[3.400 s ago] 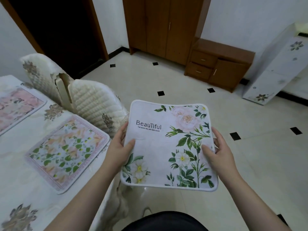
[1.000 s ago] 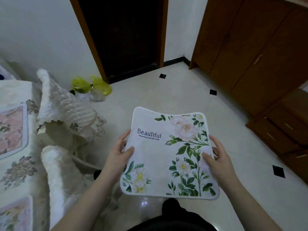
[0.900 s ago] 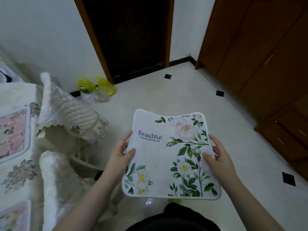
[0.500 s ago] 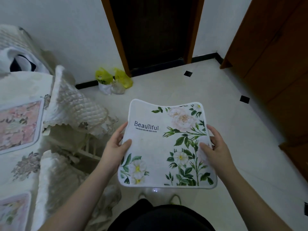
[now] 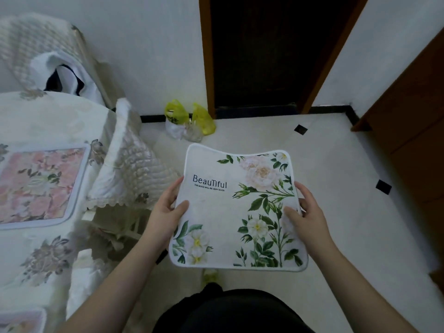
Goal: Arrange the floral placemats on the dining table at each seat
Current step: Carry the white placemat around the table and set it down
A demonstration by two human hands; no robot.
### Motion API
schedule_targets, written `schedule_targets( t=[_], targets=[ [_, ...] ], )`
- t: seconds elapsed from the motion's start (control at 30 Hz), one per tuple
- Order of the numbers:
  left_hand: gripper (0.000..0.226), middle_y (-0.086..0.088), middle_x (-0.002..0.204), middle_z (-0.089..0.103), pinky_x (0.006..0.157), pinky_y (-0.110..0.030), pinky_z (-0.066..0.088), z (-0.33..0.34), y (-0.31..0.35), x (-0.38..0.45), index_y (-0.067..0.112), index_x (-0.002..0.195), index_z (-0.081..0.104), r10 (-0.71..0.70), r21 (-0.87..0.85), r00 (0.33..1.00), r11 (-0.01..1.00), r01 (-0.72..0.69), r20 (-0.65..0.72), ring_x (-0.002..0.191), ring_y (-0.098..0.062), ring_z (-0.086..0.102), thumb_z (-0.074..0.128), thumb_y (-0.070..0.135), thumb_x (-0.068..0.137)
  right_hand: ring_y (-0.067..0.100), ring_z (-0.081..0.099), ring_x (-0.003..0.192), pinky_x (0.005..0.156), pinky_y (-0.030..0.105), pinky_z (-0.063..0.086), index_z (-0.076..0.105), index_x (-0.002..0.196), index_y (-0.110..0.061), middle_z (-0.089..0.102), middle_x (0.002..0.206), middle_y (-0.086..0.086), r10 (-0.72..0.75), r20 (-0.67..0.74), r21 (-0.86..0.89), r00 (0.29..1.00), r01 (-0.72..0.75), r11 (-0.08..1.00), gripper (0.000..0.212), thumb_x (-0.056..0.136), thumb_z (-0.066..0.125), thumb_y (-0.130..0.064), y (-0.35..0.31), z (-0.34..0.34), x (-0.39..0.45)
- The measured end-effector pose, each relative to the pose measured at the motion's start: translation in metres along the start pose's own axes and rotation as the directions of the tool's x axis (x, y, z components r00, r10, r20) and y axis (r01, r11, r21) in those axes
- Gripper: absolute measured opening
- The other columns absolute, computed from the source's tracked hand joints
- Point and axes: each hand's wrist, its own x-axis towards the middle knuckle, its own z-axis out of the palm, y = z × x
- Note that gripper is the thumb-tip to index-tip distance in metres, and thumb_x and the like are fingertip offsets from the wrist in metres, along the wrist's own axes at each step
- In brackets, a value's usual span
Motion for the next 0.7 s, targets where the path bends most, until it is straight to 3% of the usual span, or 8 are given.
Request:
schedule_targets(
  t=[0.2,0.33,0.47,0.7],
  targets=[
    [0.058,0.016,0.123,0.069,0.086,-0.048,0.058,-0.045,0.036,0.062,0.046,0.134,0.052,0.044,-0.046,0.999,0.998,-0.044,-0.001,0.108,-0.025,0.07,0.057,0.0,0.098,0.009,0.072,0.084,0.066,0.031,0.059,0.042,0.141,-0.041,0.071,0.105,-0.006,-0.022,0.023,-0.003,0.999,0.022,1.0,0.062,0.094,0.059,-0.005,-0.043,0.057,0.06],
    [0.061,0.013,0.126,0.068,0.092,-0.055,0.055,-0.063,0.048,0.098,0.053,0.128,0.056,0.061,-0.025,0.998,0.998,-0.061,-0.026,0.111,-0.027,0.069,0.058,0.001,0.097,0.008,0.072,0.085,0.07,0.035,0.06,0.042,0.141,-0.042,0.071,0.106,-0.007,-0.034,0.037,-0.03,0.999,0.036,0.999,0.062,0.094,0.059,-0.006,-0.059,0.081,0.093],
    [0.059,0.01,0.126,0.069,0.091,-0.054,0.056,-0.065,0.053,0.13,0.047,0.134,0.053,0.059,-0.035,0.997,0.998,-0.061,-0.057,0.108,-0.026,0.07,0.059,0.002,0.097,0.009,0.072,0.086,0.076,0.045,0.06,0.043,0.141,-0.041,0.071,0.105,-0.007,-0.046,0.046,-0.053,0.998,0.048,0.997,0.062,0.094,0.06,-0.006,-0.077,0.089,0.13],
    [0.061,0.009,0.122,0.07,0.086,-0.053,0.058,-0.054,0.071,0.193,0.044,0.14,0.05,0.051,-0.004,0.993,0.999,-0.052,-0.106,0.103,-0.025,0.072,0.059,0.002,0.096,0.009,0.071,0.088,0.079,0.045,0.06,0.044,0.14,-0.042,0.071,0.104,-0.009,-0.052,0.084,-0.024,0.995,0.055,0.998,0.062,0.093,0.06,-0.004,-0.1,0.098,0.206]
  ],
)
